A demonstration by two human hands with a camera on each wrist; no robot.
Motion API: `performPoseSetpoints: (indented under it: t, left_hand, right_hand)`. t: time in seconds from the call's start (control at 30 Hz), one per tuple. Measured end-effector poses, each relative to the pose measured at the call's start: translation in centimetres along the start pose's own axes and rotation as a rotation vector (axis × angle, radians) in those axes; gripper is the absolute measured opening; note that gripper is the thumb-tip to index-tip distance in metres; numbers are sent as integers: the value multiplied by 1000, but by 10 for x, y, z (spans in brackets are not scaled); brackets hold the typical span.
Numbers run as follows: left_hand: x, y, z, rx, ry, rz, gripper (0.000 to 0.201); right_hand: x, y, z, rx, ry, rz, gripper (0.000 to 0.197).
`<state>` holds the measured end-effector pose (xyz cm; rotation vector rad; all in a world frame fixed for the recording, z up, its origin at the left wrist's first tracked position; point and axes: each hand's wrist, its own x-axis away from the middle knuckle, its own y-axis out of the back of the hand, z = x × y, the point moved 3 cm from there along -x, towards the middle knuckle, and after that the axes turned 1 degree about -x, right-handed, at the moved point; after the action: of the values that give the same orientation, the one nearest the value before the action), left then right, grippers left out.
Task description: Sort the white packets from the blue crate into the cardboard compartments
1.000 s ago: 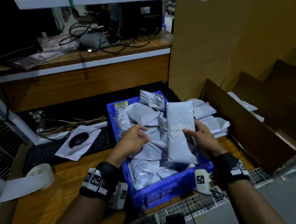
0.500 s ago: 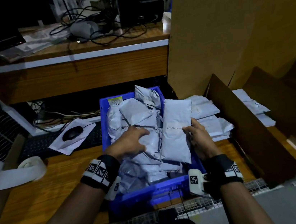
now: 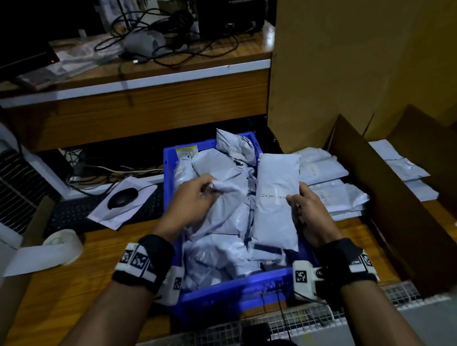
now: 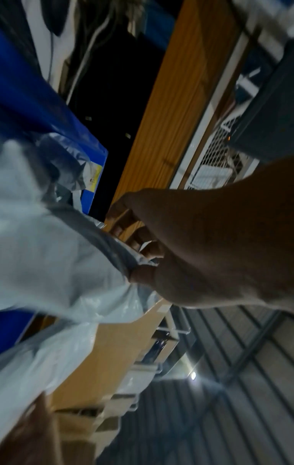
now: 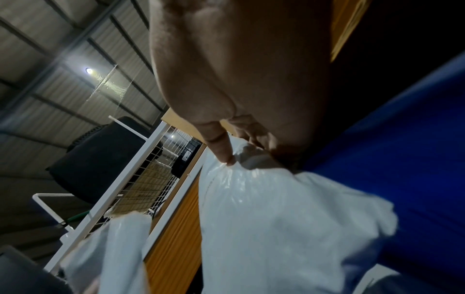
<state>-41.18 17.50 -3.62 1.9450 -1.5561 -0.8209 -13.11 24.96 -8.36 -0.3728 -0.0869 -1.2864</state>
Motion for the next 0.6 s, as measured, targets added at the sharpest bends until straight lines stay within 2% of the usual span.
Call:
performPoseSetpoints:
  t: [0.1, 0.2, 0.3, 0.43, 0.5, 0.57, 0.6]
  left_hand:
    - [4, 21, -2, 349, 106, -108, 14]
    - [10, 32, -7, 558, 108, -159, 17]
    - [15, 31, -3, 525, 95, -163, 46]
    - [23, 26, 2, 465, 145, -173, 62]
    - [25, 25, 3, 441, 148, -171, 52]
    - [26, 24, 0, 432, 121, -174, 22]
    - [26, 24, -2, 446, 108, -173, 14]
  right_hand:
    - [3, -6, 2, 22, 25, 12, 48]
    - [12, -13, 7, 43, 41, 23, 50]
    - [19, -20, 10, 35, 64, 52, 51]
    - [25, -27, 13, 23, 76, 62, 56]
    - [29, -31, 15, 30, 110, 73, 59]
    - [33, -33, 17, 32, 150, 97, 61]
    - [35, -34, 17, 36, 175, 115, 62]
